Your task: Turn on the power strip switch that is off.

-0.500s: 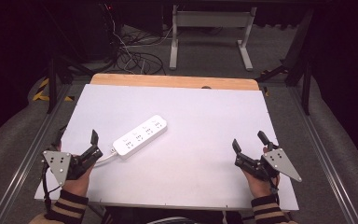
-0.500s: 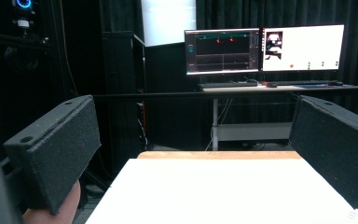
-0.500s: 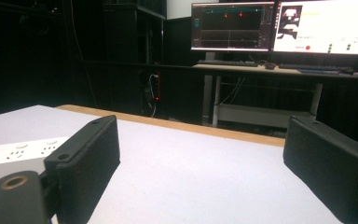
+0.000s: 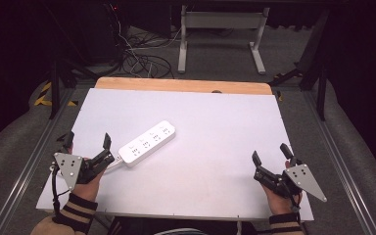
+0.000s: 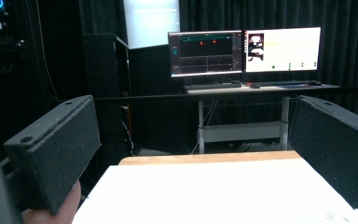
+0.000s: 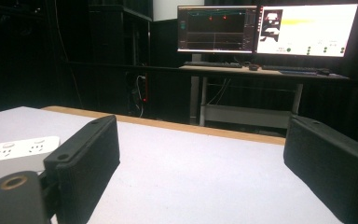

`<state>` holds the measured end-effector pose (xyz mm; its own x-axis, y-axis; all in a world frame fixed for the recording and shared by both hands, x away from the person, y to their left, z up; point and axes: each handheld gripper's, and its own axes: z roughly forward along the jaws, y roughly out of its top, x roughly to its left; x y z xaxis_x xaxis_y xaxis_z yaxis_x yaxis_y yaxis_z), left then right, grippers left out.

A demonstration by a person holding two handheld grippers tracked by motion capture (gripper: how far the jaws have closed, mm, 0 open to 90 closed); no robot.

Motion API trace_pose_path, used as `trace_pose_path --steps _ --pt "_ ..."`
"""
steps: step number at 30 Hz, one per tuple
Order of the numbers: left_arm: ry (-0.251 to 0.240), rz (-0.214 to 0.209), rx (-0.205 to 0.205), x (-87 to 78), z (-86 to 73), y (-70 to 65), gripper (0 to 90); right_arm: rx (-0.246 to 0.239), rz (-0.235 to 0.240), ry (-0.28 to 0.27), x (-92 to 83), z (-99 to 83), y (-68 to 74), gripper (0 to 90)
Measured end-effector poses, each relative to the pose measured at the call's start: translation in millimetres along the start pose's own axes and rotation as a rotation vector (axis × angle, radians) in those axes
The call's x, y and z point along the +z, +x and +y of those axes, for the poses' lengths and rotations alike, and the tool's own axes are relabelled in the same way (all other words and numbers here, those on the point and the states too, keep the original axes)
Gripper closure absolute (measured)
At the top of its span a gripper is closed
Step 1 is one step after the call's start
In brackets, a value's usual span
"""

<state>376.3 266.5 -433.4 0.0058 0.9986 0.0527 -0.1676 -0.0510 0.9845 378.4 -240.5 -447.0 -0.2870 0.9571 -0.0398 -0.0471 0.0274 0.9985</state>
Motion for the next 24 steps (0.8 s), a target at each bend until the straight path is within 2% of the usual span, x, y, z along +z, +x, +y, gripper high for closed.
trace_pose_path --steps 10,14,15,17,18,19,20,22,24 --pt "0.0 -0.003 -0.003 -5.1 1.0 3.9 5.2 0.0 0.017 -0.004 4.9 0.2 2.3 10.6" --pt "0.003 -0.041 -0.011 -7.1 1.4 5.1 10.6 -0.004 0.027 0.001 6.8 0.1 3.7 10.6" --pt "0.001 -0.052 -0.006 -7.5 1.6 5.8 15.2 -0.007 0.028 0.002 7.4 0.0 3.7 10.6" --pt "0.0 -0.078 -0.012 -8.2 2.0 6.2 17.7 -0.007 0.028 0.002 7.4 0.1 3.7 10.6" --pt "0.001 -0.1 -0.018 -8.3 2.1 6.6 26.1 -0.006 0.029 0.001 7.3 0.3 3.6 10.6" --pt "0.004 -0.118 -0.023 -8.4 2.3 6.7 29.2 -0.005 0.029 0.001 7.2 0.3 3.6 10.6" --pt "0.007 -0.138 -0.026 -8.6 2.5 7.0 36.3 -0.003 0.029 0.004 7.1 0.2 3.7 10.6" --pt "0.003 -0.199 -0.039 -9.2 3.0 7.3 46.6 -0.005 0.029 0.006 7.1 0.1 3.7 10.6" --pt "0.002 -0.214 -0.039 -9.5 3.1 7.2 55.0 -0.003 0.03 0.007 6.9 0.1 3.8 10.6"
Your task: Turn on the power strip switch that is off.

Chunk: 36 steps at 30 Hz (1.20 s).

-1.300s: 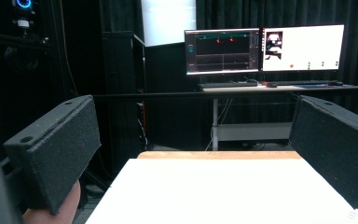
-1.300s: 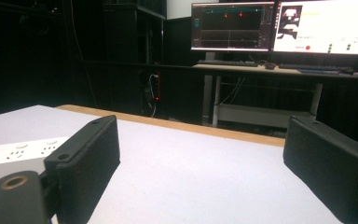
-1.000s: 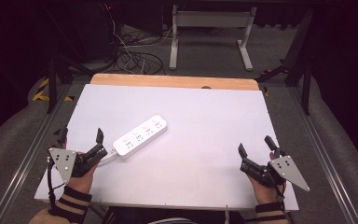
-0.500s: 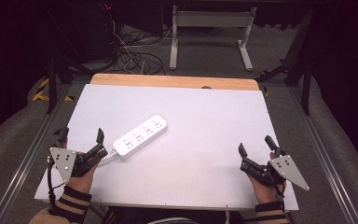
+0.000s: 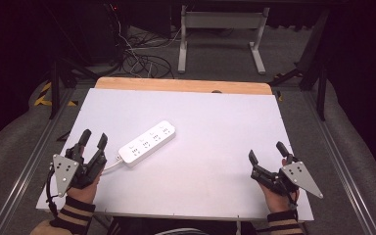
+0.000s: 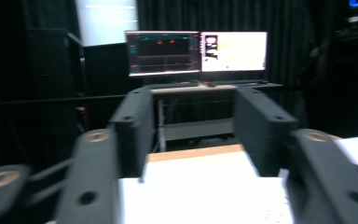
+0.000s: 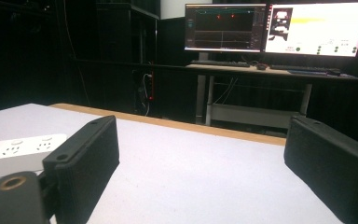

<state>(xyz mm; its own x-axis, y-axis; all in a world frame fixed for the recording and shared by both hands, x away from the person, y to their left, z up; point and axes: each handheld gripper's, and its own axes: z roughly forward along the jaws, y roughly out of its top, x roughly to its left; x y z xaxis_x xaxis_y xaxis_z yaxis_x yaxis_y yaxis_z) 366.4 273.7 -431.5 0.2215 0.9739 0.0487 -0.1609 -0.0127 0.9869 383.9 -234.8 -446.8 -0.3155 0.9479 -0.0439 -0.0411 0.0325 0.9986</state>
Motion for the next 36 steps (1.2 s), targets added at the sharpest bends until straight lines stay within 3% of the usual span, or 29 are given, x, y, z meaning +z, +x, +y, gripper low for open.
trace_pose_path --steps 2,5,7,13,20,23,24,25,29,32,33,34,35,36 --pt "0.006 -0.038 -0.009 -0.2 0.7 0.8 63.3 0.0 0.001 0.001 -0.2 0.0 -0.2 10.6" --pt "0.021 -0.052 -0.016 0.1 0.9 1.8 79.0 0.003 0.0 0.004 -0.2 -0.1 -0.8 10.7" --pt "0.08 -0.075 -0.021 1.3 2.0 2.5 89.7 0.004 0.002 0.007 -0.3 0.0 -0.7 10.8" --pt "0.124 -0.106 0.01 2.0 3.8 -0.5 90.0 0.004 0.009 0.01 0.3 -0.2 0.1 10.9" --pt "0.146 -0.1 0.029 1.8 6.5 2.0 90.0 0.005 0.023 0.02 1.3 -0.4 0.5 11.4" --pt "0.184 -0.111 0.062 4.6 8.0 1.1 90.0 0.002 0.026 0.03 2.3 -0.7 1.0 12.0" --pt "0.226 -0.13 0.081 8.0 8.4 -2.2 90.0 0.001 0.028 0.031 2.7 -0.8 1.1 12.3" --pt "0.226 -0.13 0.081 8.0 8.4 -2.2 90.0 0.002 0.03 0.033 2.9 -1.0 1.1 12.3" --pt "0.303 -0.185 0.111 17.3 5.0 -10.2 90.0 0.004 0.037 0.041 3.2 -1.4 1.3 12.7" --pt "0.36 -0.2 0.126 28.2 1.1 -12.1 90.0 0.005 0.034 0.047 3.7 -1.7 1.4 12.9" --pt "0.418 -0.204 0.106 38.8 -3.1 -10.0 90.0 0.006 0.035 0.049 3.9 -1.9 1.4 12.9" --pt "0.418 -0.204 0.106 38.8 -3.1 -10.0 90.0 0.006 0.036 0.05 4.1 -1.9 1.3 12.9" --pt "0.478 -0.208 0.096 49.9 -7.4 -6.9 90.0 0.007 0.036 0.051 4.2 -1.9 1.3 12.9" --pt "0.478 -0.208 0.096 49.9 -7.4 -6.9 90.0 0.007 0.036 0.051 4.2 -1.9 1.3 12.9"
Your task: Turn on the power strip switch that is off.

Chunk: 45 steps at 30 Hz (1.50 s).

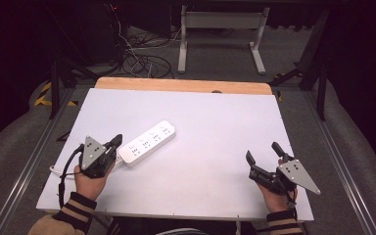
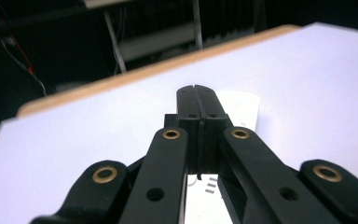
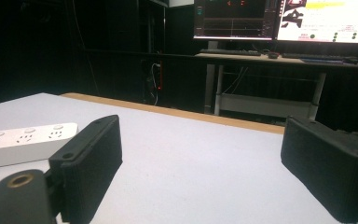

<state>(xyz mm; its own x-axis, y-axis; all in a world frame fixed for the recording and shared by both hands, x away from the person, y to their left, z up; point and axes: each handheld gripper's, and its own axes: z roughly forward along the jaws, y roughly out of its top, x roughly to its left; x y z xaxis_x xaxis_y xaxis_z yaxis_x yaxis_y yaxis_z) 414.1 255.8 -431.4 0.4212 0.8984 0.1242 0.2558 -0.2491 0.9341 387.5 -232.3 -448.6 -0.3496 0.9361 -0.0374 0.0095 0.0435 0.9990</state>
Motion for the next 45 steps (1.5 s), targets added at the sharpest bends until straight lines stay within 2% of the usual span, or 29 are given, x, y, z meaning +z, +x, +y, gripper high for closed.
trace_pose_path --steps 3,6,7,8,13,15,18,19,21,31,37,39,42,45 --pt "0.064 -0.006 -0.008 14.1 1.1 4.2 90.0 0.0 0.004 0.003 0.5 -0.3 -0.2 12.9" --pt "0.113 -0.018 0.001 24.2 2.6 4.1 90.0 0.002 0.004 0.008 0.4 -0.4 -0.3 13.1" --pt "0.143 -0.024 0.005 30.6 3.0 3.4 90.0 0.003 0.005 0.009 0.4 -0.4 -0.4 13.1" --pt "0.143 -0.024 0.005 30.6 3.0 3.4 90.0 0.003 0.007 0.01 0.3 -0.5 -0.4 13.2" --pt "0.271 -0.051 0.014 48.2 1.2 6.2 90.0 0.001 0.012 0.025 0.7 -0.8 0.3 14.3" --pt "0.312 -0.072 0.001 52.3 0.1 7.7 90.0 0.0 0.012 0.033 1.4 -1.2 0.4 14.5" --pt "0.334 -0.078 0.009 56.2 -0.7 9.8 90.0 0.003 0.018 0.041 2.1 -1.5 0.6 14.7" --pt "0.347 -0.09 -0.007 59.1 -1.6 10.0 90.0 0.001 0.017 0.042 2.3 -1.6 0.5 14.7" --pt "0.356 -0.092 -0.007 60.1 -2.1 9.6 90.0 -0.001 0.02 0.045 2.4 -1.7 0.6 14.7" --pt "0.408 -0.105 0.005 65.8 -6.1 9.9 90.0 0.0 0.017 0.06 3.1 -2.2 0.8 15.4" --pt "0.419 -0.087 0.012 66.3 -6.9 10.6 90.0 0.002 0.018 0.068 3.3 -2.3 0.5 15.7" --pt "0.427 -0.094 -0.007 66.8 -7.6 11.2 90.0 0.002 0.016 0.07 3.2 -2.3 0.7 15.8" --pt "0.426 -0.076 0.003 67.0 -7.9 9.9 90.0 0.001 0.016 0.071 3.0 -2.2 0.9 15.8" --pt "0.43 -0.072 -0.008 67.1 -8.6 8.4 90.0 -0.002 0.014 0.072 2.8 -2.2 0.9 15.8"
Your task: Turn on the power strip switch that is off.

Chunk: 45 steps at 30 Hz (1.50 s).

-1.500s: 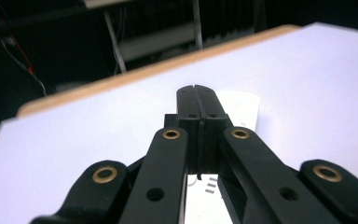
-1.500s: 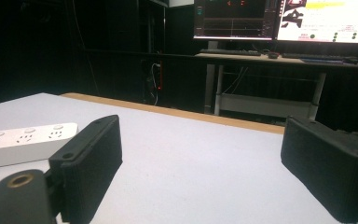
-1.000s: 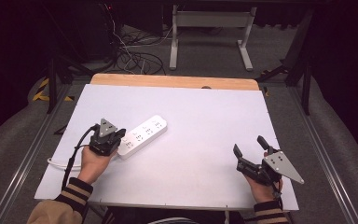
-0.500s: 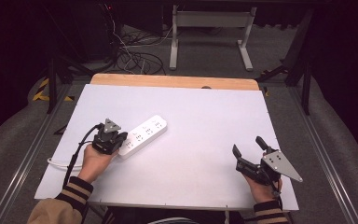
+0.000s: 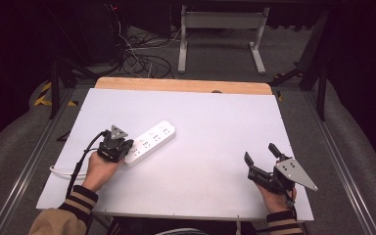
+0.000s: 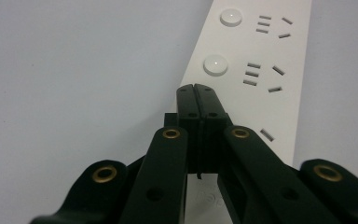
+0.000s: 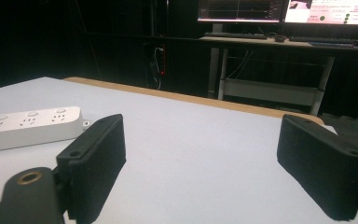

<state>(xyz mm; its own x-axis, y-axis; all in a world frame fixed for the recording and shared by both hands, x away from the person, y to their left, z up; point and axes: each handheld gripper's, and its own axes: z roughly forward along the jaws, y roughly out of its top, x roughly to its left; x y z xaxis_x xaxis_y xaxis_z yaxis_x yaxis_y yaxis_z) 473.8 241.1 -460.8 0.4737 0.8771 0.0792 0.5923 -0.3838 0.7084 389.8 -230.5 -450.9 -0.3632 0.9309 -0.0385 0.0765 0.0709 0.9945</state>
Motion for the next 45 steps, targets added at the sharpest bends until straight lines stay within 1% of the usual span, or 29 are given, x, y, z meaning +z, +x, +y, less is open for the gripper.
trace_pose_path --steps 1,7,17,21,33,34,36,37,38,40,45 --pt "-0.002 0.01 0.003 0.2 -0.3 -1.5 90.0 0.0 0.0 0.0 0.0 0.0 0.0 15.8" --pt "0.001 0.011 0.003 0.2 -0.7 -1.7 90.0 -0.003 -0.004 0.001 -0.7 0.3 0.2 15.9" --pt "-0.004 -0.005 -0.013 0.8 -1.0 0.3 90.0 -0.003 -0.002 0.008 -0.3 0.0 0.5 16.1" --pt "-0.001 0.0 -0.005 0.6 -0.9 0.0 90.0 -0.003 -0.005 0.01 -0.1 -0.1 0.4 16.1" --pt "0.002 0.001 -0.008 1.4 -1.4 -0.7 90.0 0.003 -0.009 0.012 -0.6 0.2 0.0 16.3" --pt "-0.002 -0.015 -0.01 2.0 -1.9 -0.8 90.0 0.003 -0.009 0.012 -0.7 0.2 0.0 16.3" --pt "-0.001 -0.018 -0.011 1.9 -1.5 -1.4 90.0 0.003 -0.009 0.011 -1.0 0.4 0.1 16.3" --pt "-0.005 -0.008 -0.007 2.2 -1.9 -3.2 90.0 0.001 -0.008 0.011 -1.2 0.4 0.1 16.3" --pt "-0.005 -0.008 -0.007 2.2 -1.9 -3.2 90.0 0.0 -0.007 0.012 -1.2 0.4 0.1 16.3" --pt "-0.006 0.008 0.007 2.3 -1.9 -5.3 90.0 0.004 -0.008 0.013 -0.9 0.4 0.2 16.3" --pt "-0.003 0.007 0.002 2.0 -1.9 -4.8 90.0 0.001 -0.006 0.014 -0.8 0.3 0.4 16.4"
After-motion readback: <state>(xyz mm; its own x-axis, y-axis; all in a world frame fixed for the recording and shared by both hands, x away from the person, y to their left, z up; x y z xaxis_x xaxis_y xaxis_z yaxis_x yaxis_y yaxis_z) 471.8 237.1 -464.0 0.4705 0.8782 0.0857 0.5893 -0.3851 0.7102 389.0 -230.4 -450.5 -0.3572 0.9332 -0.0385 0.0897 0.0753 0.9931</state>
